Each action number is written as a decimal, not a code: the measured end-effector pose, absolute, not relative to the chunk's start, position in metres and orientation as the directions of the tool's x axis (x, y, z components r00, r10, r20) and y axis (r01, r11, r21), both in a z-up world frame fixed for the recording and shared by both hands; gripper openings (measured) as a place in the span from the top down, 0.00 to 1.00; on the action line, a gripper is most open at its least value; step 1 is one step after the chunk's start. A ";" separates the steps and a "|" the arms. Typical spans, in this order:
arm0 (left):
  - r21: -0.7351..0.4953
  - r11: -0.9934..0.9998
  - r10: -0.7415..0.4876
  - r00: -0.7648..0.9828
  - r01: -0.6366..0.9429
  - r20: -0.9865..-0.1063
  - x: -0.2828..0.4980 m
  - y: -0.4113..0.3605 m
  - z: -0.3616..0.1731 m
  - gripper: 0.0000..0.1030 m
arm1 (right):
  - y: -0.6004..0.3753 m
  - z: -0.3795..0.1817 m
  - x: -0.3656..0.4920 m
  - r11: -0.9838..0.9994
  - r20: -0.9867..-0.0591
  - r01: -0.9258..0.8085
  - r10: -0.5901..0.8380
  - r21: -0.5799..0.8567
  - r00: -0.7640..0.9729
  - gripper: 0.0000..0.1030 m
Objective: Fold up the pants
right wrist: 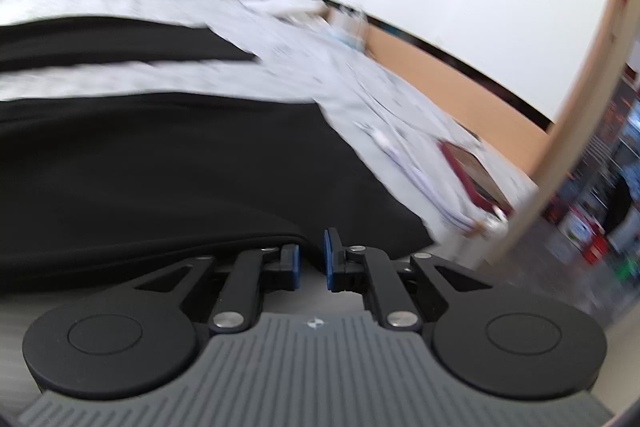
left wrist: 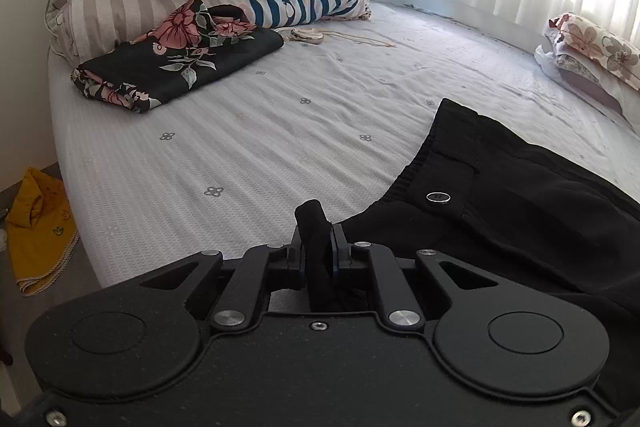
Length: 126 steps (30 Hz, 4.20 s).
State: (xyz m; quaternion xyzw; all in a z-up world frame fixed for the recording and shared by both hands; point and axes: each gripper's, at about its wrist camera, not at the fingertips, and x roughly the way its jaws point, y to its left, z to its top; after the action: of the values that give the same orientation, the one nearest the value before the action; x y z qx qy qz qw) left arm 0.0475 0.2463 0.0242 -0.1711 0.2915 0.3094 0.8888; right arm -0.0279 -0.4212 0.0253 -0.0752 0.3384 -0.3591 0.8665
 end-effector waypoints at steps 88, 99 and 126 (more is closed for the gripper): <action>-0.582 0.682 -0.096 0.734 -0.443 -0.672 0.282 0.335 0.000 0.83 | -0.451 0.011 0.446 0.642 -0.748 0.658 -0.194 0.393 0.635 0.26; -0.508 0.742 -0.024 0.741 -0.436 -0.671 0.277 0.317 0.011 0.85 | -0.467 0.013 0.439 0.568 -0.753 0.746 -0.305 0.348 0.583 0.98; -0.476 0.787 0.003 0.774 -0.392 -0.633 0.041 0.293 0.104 0.95 | -0.499 0.066 0.022 0.556 -0.722 0.719 -0.277 0.418 0.634 0.98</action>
State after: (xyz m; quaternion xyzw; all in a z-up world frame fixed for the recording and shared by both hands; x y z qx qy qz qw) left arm 0.0407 0.2931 0.1044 -0.3068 0.3173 0.1108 0.8905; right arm 0.0220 -0.4986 0.0660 0.3629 0.3043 -0.3006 0.8279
